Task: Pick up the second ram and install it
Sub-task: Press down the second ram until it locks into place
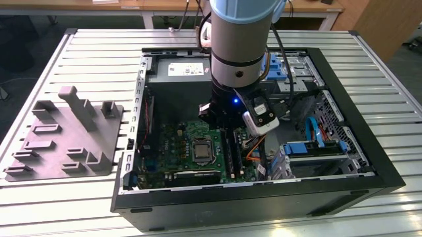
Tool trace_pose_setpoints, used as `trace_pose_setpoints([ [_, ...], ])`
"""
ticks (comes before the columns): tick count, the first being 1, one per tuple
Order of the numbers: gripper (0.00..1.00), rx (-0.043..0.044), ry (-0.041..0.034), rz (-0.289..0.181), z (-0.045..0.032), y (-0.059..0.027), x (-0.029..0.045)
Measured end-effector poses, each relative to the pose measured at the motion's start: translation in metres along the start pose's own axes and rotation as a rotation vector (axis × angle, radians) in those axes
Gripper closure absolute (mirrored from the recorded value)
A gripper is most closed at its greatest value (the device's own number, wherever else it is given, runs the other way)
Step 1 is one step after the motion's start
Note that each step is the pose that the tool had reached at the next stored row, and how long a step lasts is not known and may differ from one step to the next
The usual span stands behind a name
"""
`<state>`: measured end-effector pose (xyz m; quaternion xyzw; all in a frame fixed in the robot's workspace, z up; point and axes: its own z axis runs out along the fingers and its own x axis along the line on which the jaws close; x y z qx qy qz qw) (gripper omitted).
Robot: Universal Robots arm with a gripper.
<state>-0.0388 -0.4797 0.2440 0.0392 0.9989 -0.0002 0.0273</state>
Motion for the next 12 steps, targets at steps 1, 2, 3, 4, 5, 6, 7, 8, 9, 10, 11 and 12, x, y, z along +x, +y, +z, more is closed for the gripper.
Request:
trace_pose_setpoints([
  [1, 0.89, 0.0000, 0.0000, 0.000, 0.0000, 0.0000, 0.0000],
  [2, 0.89, 0.0000, 0.0000, 0.000, 0.0000, 0.0000, 0.0000],
  [3, 0.89, 0.0000, 0.0000, 0.000, 0.0000, 0.0000, 0.0000],
  [4, 0.89, 0.0000, 0.0000, 0.000, 0.0000, 0.0000, 0.0000],
  [5, 0.89, 0.0000, 0.0000, 0.000, 0.0000, 0.0000, 0.0000],
  [6, 0.89, 0.0001, 0.0000, 0.000, 0.0000, 0.0003, 0.0000],
  [7, 0.89, 0.0000, 0.0000, 0.000, 0.0000, 0.0005, 0.0000],
  [8, 0.89, 0.0001, 0.0001, 0.000, 0.0000, 0.0011, 0.0001],
  [9, 0.89, 0.0000, 0.0000, 0.000, 0.0001, 0.0023, 0.0003],
  [10, 0.89, 0.0002, 0.0000, 0.000, 0.0001, 0.0041, 0.0003],
  [11, 0.89, 0.0001, 0.0000, 0.000, 0.0001, 0.0062, 0.0005],
  [12, 0.89, -0.0001, 0.0000, 0.000, 0.0003, 0.0083, 0.0007],
])
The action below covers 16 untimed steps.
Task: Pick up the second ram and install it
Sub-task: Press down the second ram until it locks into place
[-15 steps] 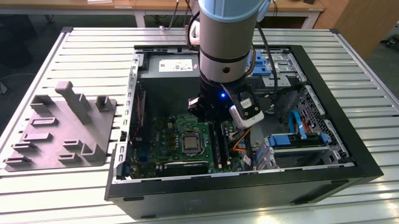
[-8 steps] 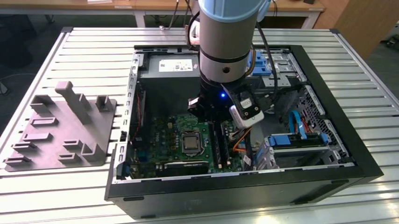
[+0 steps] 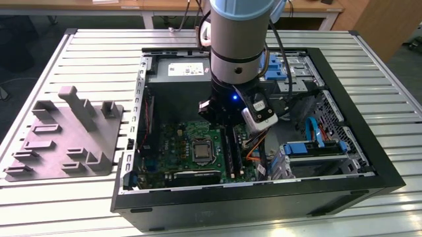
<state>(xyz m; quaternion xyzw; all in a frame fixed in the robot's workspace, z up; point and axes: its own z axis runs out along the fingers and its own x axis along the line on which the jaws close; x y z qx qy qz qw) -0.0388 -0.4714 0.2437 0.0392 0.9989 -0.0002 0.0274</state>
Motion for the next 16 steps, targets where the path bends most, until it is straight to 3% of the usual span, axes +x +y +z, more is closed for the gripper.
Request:
trace_pose_setpoints([
  [8, 0.89, -0.0010, 0.0002, 0.000, 0.0008, 0.0165, 0.0010],
  [13, 0.89, -0.0199, 0.0012, -0.015, 0.0021, 0.0175, 0.0006],
  [16, 0.89, -0.0255, 0.0014, -0.035, 0.0043, 0.0177, 0.0002],
])
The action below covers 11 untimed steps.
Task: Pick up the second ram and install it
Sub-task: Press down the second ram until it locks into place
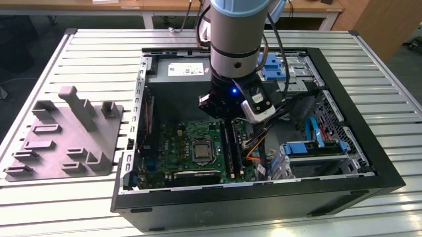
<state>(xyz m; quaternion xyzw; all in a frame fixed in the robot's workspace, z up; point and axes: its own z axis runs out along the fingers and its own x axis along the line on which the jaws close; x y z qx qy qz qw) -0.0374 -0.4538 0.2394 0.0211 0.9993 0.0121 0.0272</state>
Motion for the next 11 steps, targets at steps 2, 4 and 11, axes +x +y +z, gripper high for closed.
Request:
trace_pose_setpoints([
  [2, 0.89, -0.0025, 0.0003, -0.007, 0.0013, 0.0007, -0.0006],
  [4, 0.89, -0.0040, 0.0005, -0.011, 0.0023, 0.0024, -0.0011],
  [11, 0.89, -0.0053, 0.0005, -0.013, 0.0072, 0.0141, -0.0004],
])
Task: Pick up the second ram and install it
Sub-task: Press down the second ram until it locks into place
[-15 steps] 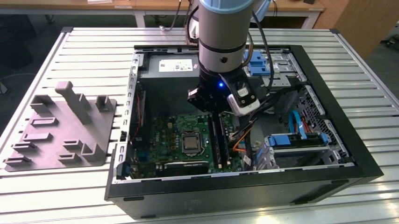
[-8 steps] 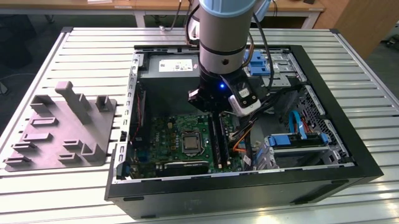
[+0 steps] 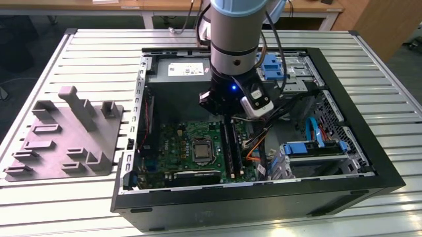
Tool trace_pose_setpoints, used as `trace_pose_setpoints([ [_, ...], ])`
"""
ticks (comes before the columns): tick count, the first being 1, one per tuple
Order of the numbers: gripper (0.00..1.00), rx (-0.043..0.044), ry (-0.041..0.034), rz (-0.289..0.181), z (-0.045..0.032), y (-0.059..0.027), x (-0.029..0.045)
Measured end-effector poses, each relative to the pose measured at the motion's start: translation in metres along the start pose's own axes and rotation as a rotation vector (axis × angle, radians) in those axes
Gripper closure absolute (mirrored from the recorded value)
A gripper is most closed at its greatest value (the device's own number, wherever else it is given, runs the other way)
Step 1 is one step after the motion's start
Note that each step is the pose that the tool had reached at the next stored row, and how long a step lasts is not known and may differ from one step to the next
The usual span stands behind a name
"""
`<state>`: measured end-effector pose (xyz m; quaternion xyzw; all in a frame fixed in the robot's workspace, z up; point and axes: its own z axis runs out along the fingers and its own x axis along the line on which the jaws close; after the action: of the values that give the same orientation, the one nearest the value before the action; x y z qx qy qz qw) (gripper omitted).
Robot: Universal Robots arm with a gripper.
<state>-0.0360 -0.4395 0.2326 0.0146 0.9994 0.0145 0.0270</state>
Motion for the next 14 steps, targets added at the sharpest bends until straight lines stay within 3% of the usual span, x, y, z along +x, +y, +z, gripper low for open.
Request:
trace_pose_setpoints([
  [4, 0.89, -0.0002, -0.0001, 0.000, 0.0058, 0.0023, 0.0003],
  [14, 0.89, 0.0002, 0.0001, 0.000, 0.0096, 0.0026, 0.0006],
])
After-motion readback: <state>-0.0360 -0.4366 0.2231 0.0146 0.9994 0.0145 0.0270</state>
